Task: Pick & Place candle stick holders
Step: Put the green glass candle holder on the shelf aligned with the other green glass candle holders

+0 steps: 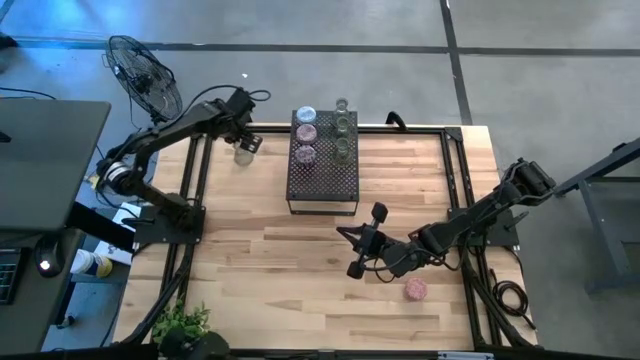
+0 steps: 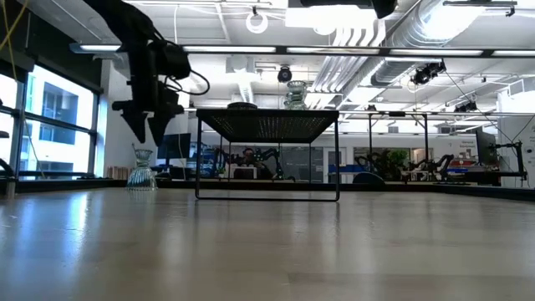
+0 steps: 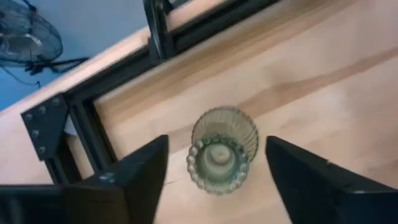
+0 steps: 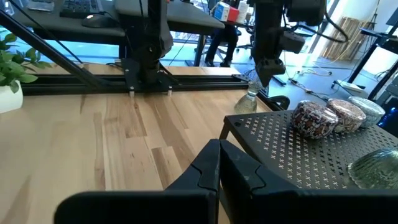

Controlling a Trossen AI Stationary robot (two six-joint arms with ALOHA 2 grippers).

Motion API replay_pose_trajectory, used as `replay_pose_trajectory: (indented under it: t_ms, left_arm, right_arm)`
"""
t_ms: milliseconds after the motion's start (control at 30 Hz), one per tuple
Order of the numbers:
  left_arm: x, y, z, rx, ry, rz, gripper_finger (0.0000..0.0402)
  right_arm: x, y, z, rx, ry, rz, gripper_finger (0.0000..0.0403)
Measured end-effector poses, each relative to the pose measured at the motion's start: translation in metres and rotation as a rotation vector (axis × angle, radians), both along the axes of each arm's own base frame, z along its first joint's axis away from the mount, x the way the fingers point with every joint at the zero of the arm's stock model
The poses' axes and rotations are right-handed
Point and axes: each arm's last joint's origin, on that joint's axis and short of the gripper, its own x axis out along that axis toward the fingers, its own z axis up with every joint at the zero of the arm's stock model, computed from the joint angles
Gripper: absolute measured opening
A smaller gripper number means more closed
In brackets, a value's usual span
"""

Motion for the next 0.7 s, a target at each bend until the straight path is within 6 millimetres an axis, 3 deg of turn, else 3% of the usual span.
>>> replay_pose_trajectory:
  t_ms: [200, 700]
  left_arm:
    - [0.001, 0.000, -0.005, -0.027, 0.000, -0.007, 0.0310]
    - [0.007, 0.008, -0.025, -0.079, 0.069, -0.027, 0.0278]
  right_arm:
    - [0.000, 0.000, 0.000, 0.000, 0.000, 0.000, 0.0000]
    - [0.000, 0.000, 0.000, 0.002, 0.000, 0.002, 0.0000]
